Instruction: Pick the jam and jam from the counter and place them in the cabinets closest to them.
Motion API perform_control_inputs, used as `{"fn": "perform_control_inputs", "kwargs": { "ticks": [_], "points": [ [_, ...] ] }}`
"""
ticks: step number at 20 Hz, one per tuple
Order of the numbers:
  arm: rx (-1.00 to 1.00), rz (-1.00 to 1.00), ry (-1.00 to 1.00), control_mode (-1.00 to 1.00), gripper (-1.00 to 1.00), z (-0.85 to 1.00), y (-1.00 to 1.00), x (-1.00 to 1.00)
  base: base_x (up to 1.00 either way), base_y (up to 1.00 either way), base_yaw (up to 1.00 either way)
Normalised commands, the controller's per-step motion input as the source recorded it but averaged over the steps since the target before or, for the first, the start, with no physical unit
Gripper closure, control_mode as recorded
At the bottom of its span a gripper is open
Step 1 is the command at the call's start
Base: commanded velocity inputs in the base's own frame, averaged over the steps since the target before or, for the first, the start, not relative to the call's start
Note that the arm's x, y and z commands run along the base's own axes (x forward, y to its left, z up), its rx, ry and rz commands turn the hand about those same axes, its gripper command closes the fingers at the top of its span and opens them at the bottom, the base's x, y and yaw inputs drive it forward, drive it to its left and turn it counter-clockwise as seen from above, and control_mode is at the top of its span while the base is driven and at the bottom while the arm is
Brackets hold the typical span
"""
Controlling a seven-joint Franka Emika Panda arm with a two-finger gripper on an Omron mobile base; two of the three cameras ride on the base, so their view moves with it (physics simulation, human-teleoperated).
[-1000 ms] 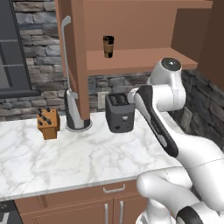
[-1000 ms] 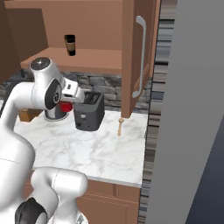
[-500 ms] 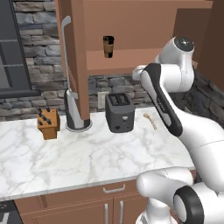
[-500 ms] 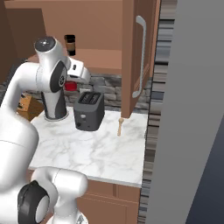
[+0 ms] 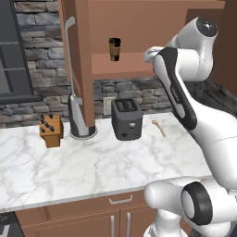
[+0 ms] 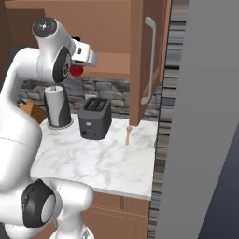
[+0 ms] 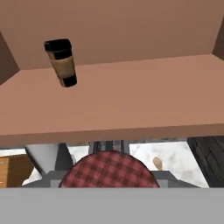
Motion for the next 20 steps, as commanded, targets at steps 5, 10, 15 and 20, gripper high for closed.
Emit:
{"fn": "perform_control_inputs", "kwargs": {
  "ticks": [5, 10, 15, 20],
  "points": [
    [-0.02, 0.0, -0.26, -1.0, 1.0, 0.12, -0.01, 0.01, 0.0, 0.0, 0.0],
    [-0.02, 0.0, -0.17, -1.0, 1.0, 0.0, 0.0, 0.34, 0.0, 0.0, 0.0],
    [0.0, 0.0, -0.03, -1.0, 1.0, 0.11, 0.0, 0.53, 0.0, 0.0, 0.0],
    [0.0, 0.0, 0.03, -1.0, 1.0, 0.22, 0.0, 0.57, 0.0, 0.0, 0.0]
  ]
}}
